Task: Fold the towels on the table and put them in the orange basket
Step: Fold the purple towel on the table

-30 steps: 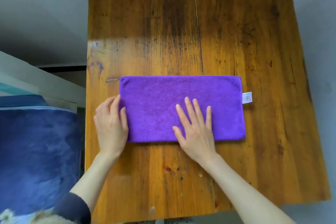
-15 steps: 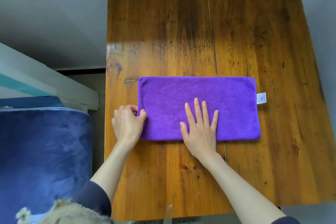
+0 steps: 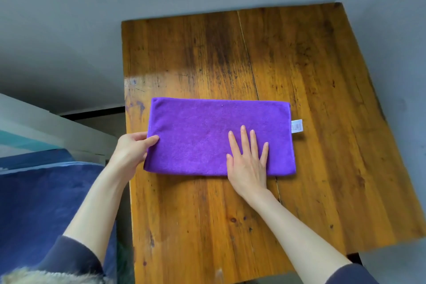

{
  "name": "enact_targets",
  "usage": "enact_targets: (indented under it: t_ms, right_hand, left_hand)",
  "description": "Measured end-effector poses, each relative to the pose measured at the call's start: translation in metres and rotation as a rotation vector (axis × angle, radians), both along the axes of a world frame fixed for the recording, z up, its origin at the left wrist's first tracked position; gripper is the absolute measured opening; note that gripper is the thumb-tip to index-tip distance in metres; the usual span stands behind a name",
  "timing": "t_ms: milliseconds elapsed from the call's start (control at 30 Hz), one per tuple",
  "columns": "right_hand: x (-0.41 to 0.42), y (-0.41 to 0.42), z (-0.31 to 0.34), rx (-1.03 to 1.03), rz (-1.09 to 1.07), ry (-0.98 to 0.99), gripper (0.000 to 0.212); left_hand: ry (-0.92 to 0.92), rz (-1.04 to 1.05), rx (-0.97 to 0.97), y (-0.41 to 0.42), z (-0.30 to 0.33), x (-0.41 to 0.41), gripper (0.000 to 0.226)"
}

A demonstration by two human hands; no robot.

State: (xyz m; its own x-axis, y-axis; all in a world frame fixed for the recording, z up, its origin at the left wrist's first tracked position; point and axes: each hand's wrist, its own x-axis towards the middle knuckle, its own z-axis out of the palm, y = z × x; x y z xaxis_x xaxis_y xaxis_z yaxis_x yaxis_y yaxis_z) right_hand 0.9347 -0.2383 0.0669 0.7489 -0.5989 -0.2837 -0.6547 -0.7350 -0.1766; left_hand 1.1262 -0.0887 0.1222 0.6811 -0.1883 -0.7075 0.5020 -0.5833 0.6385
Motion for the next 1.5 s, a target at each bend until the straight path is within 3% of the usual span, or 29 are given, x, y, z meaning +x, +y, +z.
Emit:
enact_targets:
  t_ms: [67,167,267,433,567,833,967,1100,1200,1333,1500]
  right_hand:
    - [-0.005,-0.004,-0.003,0.001,0.024,0.036,0.059]
    - [-0.001,-0.007,0.001,0.029,0.043,0.039,0.059]
    - [-0.002,-0.013,0.009,0.157,0.023,-0.071,0.054]
    - [-0.024,-0.043,0.035,0.56,-0.31,-0.49,0.038]
    - [-0.061,-0.07,0.044,0.67,-0.546,-0.567,0.029]
    - [-0.104,-0.089,0.024,0.746,-0.637,-0.496,0.021]
    - [-0.11,-0.093,0.022,0.795,-0.595,-0.464,0.025]
    - [-0.108,-0.099,0.021,0.848,-0.594,-0.476,0.029]
    - [-0.102,-0.102,0.021,0.819,-0.587,-0.456,0.034]
    - [-0.084,-0.103,0.023,0.677,-0.516,-0.383,0.036]
    - [-0.067,-0.108,0.024,0.536,-0.47,-0.251,0.02]
  left_hand:
    - [0.007,0.004,-0.031,-0.001,0.006,-0.003,0.018]
    - [-0.052,-0.005,-0.094,-0.01,0.02,-0.01,0.022]
    - [-0.099,-0.053,-0.153,-0.031,0.039,-0.025,0.022]
    - [-0.25,-0.219,-0.195,-0.078,0.063,-0.062,0.02]
    - [-0.412,-0.401,-0.139,-0.127,0.061,-0.105,0.021]
    - [-0.493,-0.611,0.049,-0.185,-0.003,-0.169,0.037]
    - [-0.607,-0.599,0.035,-0.191,-0.013,-0.177,0.037]
    - [-0.61,-0.622,-0.042,-0.19,-0.014,-0.184,0.034]
    - [-0.768,-0.591,-0.128,-0.174,-0.01,-0.183,0.034]
    - [-1.047,-0.644,0.087,-0.138,-0.018,-0.162,0.039]
    - [-0.909,-0.864,0.313,-0.118,-0.036,-0.159,0.058]
